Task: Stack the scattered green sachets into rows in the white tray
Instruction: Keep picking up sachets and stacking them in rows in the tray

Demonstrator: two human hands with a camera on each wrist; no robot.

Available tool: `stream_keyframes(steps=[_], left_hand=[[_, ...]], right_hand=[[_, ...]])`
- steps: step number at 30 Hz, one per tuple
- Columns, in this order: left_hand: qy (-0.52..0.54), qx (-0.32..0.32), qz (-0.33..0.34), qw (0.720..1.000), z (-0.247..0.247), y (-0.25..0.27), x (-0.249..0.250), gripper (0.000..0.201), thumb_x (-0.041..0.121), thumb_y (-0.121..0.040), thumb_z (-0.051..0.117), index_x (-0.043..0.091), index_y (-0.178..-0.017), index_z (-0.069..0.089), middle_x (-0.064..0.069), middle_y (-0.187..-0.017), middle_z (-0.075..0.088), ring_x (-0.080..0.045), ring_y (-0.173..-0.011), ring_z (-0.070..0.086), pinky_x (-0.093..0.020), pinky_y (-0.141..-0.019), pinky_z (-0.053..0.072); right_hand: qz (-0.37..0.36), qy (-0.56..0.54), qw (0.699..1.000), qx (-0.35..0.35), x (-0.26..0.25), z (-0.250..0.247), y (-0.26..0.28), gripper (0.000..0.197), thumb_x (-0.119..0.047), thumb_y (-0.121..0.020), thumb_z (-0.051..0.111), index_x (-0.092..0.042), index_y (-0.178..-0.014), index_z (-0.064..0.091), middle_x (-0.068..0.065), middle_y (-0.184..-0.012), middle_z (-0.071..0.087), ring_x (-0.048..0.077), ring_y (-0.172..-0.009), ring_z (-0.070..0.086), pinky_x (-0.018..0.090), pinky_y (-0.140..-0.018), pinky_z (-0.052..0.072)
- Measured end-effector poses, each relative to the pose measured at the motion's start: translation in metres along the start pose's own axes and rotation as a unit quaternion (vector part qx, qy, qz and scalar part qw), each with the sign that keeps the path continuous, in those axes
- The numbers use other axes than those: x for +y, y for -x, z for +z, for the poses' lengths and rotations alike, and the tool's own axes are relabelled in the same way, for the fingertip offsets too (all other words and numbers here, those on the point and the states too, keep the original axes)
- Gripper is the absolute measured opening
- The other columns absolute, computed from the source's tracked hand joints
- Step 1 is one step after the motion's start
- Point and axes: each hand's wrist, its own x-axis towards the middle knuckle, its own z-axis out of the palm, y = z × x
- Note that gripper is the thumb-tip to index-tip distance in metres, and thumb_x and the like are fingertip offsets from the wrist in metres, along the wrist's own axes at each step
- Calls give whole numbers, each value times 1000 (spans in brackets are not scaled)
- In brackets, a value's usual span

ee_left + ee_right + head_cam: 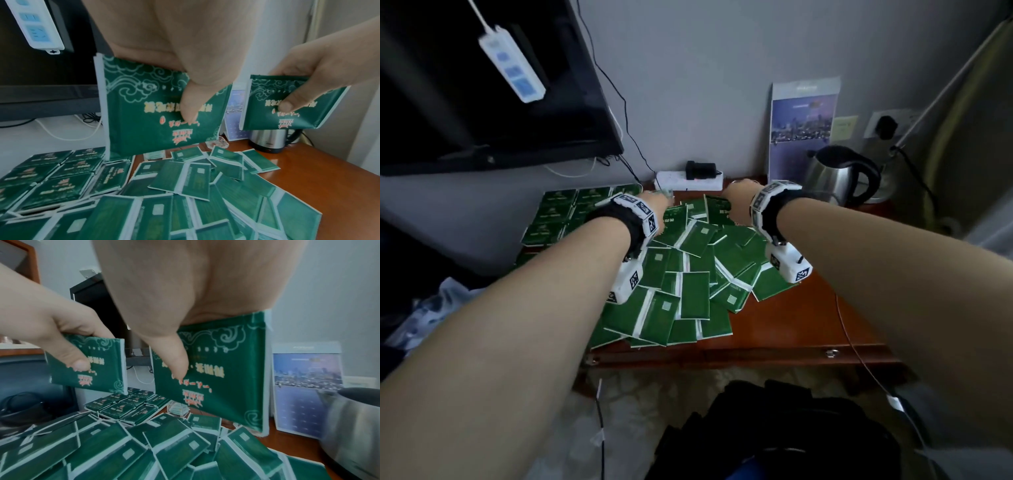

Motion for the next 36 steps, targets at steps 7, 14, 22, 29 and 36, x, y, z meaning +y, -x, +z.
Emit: stream_keyframes(steps=[7,14,22,29,36], left_hand=[[57,-21,-31,998,0,-47,-67,52,7,-91,53,10,-142,46,-18,-132,57,-35,-115,58,-38,-93,52],[95,-53,-50,993,41,-75,-147,52,7,-94,53,16,-144,46,-20,-129,59,-36,-109,62,-37,-88,54],[83,-59,-31,994,88,-102,-259,53,5,-96,51,15,-147,44,-19,-132,57,-36,-114,60,-40,-94,53],[73,-75,-2,995,126,-132,-365,49,1,-93,48,10,-142,49,-20,-132,57,-36,-116,59,-44,-98,50],[88,-64,12,994,169,-153,-431,43,0,-94,54,2,-137,53,-21,-133,55,-36,-116,58,-42,-102,47]], right_hand=[[-34,2,998,-44,-40,-17,-94,29,-10,-89,51,-5,-116,61,14,-111,66,34,-100,64,40,-87,56],[-79,37,991,-102,-106,-14,-162,29,-8,-93,52,-4,-120,60,15,-115,65,32,-104,64,34,-82,53],[-61,23,994,-92,-198,6,-229,27,-13,-88,49,-12,-112,61,13,-106,68,34,-94,66,42,-83,57],[15,-64,991,-114,-284,21,-264,30,-5,-96,43,-4,-121,59,18,-115,64,35,-104,63,38,-85,54],[14,-71,991,-116,-339,38,-293,48,4,-91,41,-9,-137,51,21,-118,62,36,-101,64,40,-80,57]])
